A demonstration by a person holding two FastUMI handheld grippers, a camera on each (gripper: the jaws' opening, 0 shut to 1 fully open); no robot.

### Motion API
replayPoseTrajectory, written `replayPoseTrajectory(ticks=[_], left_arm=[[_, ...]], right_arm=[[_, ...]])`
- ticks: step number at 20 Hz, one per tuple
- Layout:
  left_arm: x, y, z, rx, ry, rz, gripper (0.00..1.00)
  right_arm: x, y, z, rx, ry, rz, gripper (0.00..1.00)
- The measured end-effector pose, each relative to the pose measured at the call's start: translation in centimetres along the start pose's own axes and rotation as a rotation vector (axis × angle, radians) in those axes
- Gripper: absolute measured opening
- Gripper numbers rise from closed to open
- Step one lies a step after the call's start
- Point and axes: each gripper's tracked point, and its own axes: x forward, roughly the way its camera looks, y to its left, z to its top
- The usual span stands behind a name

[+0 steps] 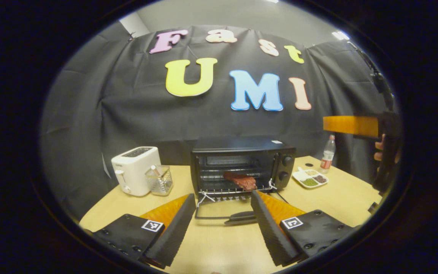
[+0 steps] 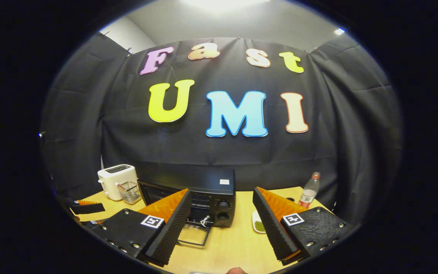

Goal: Open the electric oven with the left hand, put the food in, and close the electric oven.

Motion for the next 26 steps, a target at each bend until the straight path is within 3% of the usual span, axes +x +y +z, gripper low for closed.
replayPoseTrajectory(ticks=[3, 13, 18, 19, 22, 26], left_arm=[[1.3, -2.1, -2.9, -0.008, 0.064, -0.035, 0.94], [5.8, -6.2, -11.3, -0.043, 0.327, -0.070, 0.97], [7.7, -6.2, -13.9, -0.075, 0.442, -0.037, 0.97], [8.0, -6.1, -14.2, -0.072, 0.457, -0.030, 0.92], [9.7, -5.8, -15.0, -0.050, 0.492, -0.021, 1.00], [10.8, -5.5, -15.2, -0.011, 0.504, -0.016, 1.00]], right_arm=[[-2.1, -3.2, -0.5, 0.006, 0.017, -0.058, 0.98], [-6.1, -10.9, -1.6, -0.003, 0.059, -0.236, 0.98], [-7.4, -12.9, -2.1, -0.008, 0.079, -0.288, 0.98], [-7.5, -13.2, -2.2, -0.008, 0.084, -0.295, 0.98], [-7.9, -14.1, -2.2, -0.017, 0.089, -0.317, 0.98], [-8.0, -14.7, -2.4, -0.015, 0.104, -0.332, 0.98]])
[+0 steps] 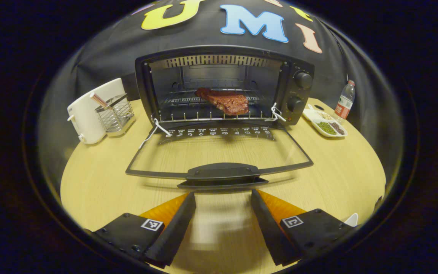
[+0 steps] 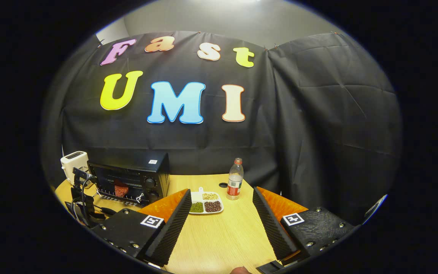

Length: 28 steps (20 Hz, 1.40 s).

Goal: Open the electric oven with the left hand, put the food in, and close the electric oven.

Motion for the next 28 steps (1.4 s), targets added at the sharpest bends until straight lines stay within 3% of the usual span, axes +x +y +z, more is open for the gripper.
replayPoseTrajectory(ticks=[9, 17, 28], left_arm=[[-0.9, -0.1, 1.1, -0.015, -0.040, 0.005, 1.00], [-3.6, 0.1, 4.8, -0.047, -0.112, -0.005, 0.97], [-4.8, 1.1, 15.5, 0.054, -0.339, 0.008, 1.00]], right_arm=[[0.0, -0.3, 1.2, -0.012, -0.022, 0.012, 0.98], [0.2, 1.3, 1.1, -0.015, -0.027, 0.049, 0.98], [0.6, 2.6, 0.9, -0.012, -0.025, 0.055, 0.98]])
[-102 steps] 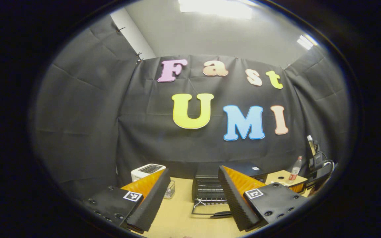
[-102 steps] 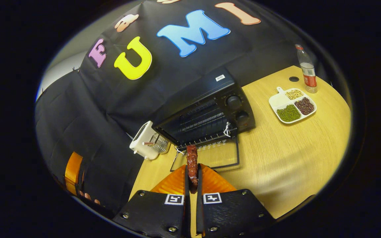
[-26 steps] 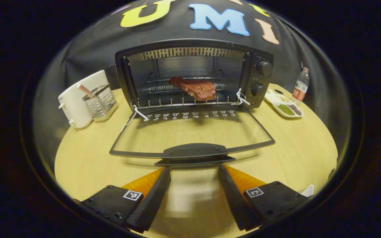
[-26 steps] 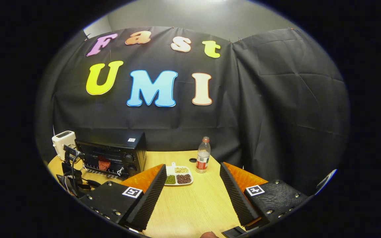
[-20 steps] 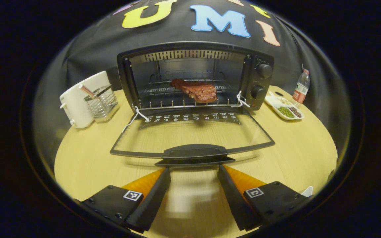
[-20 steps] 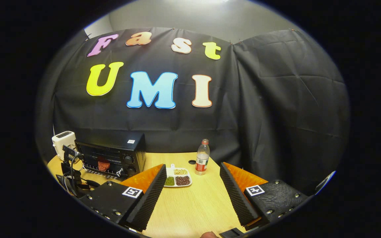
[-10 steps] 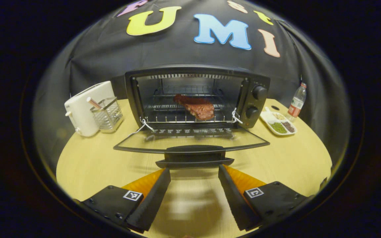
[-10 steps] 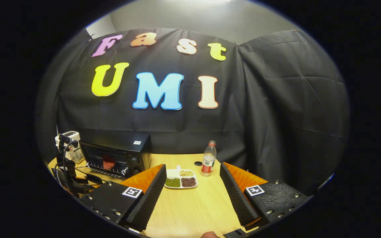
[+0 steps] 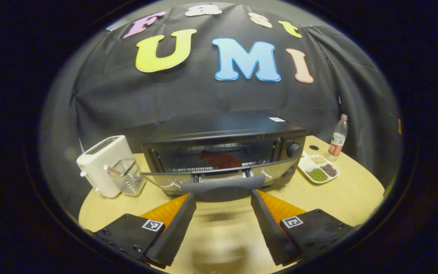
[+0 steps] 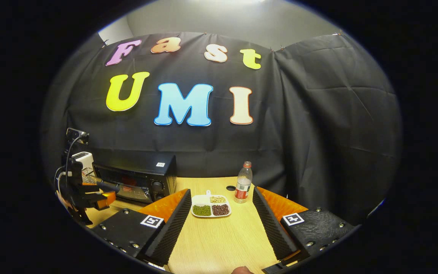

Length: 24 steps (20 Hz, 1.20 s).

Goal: Open the electric oven with the left hand, put the food in, and close the electric oven.

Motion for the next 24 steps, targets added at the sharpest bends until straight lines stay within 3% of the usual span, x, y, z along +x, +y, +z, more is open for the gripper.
replayPoseTrajectory(ticks=[4, 8, 12, 13, 14, 21, 22, 23, 24], left_arm=[[0.6, 0.8, 3.7, -0.032, -0.080, 0.002, 0.97], [-2.6, 0.0, 7.0, -0.028, -0.177, -0.004, 0.97], [-9.0, -0.9, 10.7, -0.032, -0.281, 0.051, 1.00], [-10.9, -1.3, 11.5, -0.040, -0.307, 0.068, 0.91], [-12.8, -1.6, 12.0, -0.051, -0.327, 0.085, 1.00], [-24.0, -3.8, 12.0, -0.076, -0.388, 0.197, 1.00], [-25.4, -4.1, 11.8, -0.072, -0.394, 0.205, 0.91], [-26.5, -4.2, 12.2, -0.069, -0.398, 0.209, 1.00], [-27.7, -4.5, 12.1, -0.066, -0.404, 0.207, 1.00]], right_arm=[[-0.3, 0.1, 0.3, 0.004, -0.009, -0.002, 0.98], [-0.5, 0.4, 1.4, 0.030, -0.039, 0.028, 0.98], [-1.6, 0.4, 2.3, 0.047, -0.067, 0.117, 0.98], [-2.1, 0.1, 2.9, 0.049, -0.078, 0.140, 0.98], [-2.4, -0.3, 3.2, 0.044, -0.092, 0.160, 0.98], [-6.1, -2.7, 5.1, 0.056, -0.164, 0.271, 0.98], [-6.6, -3.1, 5.4, 0.057, -0.170, 0.278, 0.98], [-7.2, -3.4, 5.6, 0.060, -0.178, 0.282, 0.98], [-7.8, -3.6, 5.9, 0.064, -0.185, 0.285, 0.98]])
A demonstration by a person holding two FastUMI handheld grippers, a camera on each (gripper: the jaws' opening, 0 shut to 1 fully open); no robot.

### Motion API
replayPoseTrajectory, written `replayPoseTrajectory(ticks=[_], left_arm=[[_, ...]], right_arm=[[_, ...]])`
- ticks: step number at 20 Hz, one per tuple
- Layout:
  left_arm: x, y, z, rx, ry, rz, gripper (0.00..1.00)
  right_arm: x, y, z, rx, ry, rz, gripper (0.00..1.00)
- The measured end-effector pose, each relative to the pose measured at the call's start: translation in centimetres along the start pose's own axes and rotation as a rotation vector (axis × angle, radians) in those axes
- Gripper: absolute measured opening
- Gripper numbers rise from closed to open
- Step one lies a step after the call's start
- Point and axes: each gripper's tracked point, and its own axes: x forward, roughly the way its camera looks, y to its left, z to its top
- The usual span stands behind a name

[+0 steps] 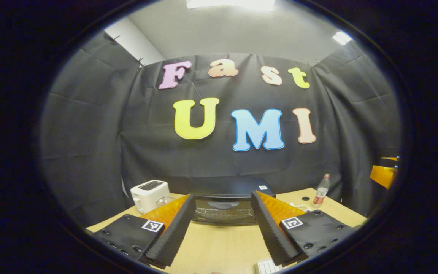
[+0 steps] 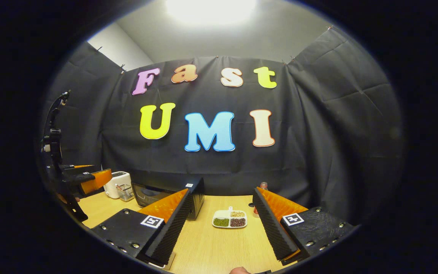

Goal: Open the electric oven with the left hand, put the food in, and close the electric oven.

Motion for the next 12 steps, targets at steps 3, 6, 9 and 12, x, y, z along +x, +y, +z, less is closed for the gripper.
replayPoseTrajectory(ticks=[3, 6, 9, 12], left_arm=[[-3.1, 0.6, 1.2, 0.008, -0.019, 0.004, 1.00], [-5.7, 1.7, 2.3, 0.015, -0.050, 0.003, 1.00], [-8.0, 3.2, 3.3, 0.041, -0.085, -0.004, 1.00], [-9.1, 4.7, 3.1, 0.037, -0.078, 0.001, 1.00]], right_arm=[[-1.4, 0.5, 1.0, 0.024, -0.024, 0.007, 0.98], [-2.4, 1.5, 1.2, 0.028, -0.036, 0.015, 0.98], [-3.2, 2.6, 1.4, 0.031, -0.051, 0.007, 0.98], [-3.9, 3.7, 1.1, 0.036, -0.043, -0.010, 0.98]])
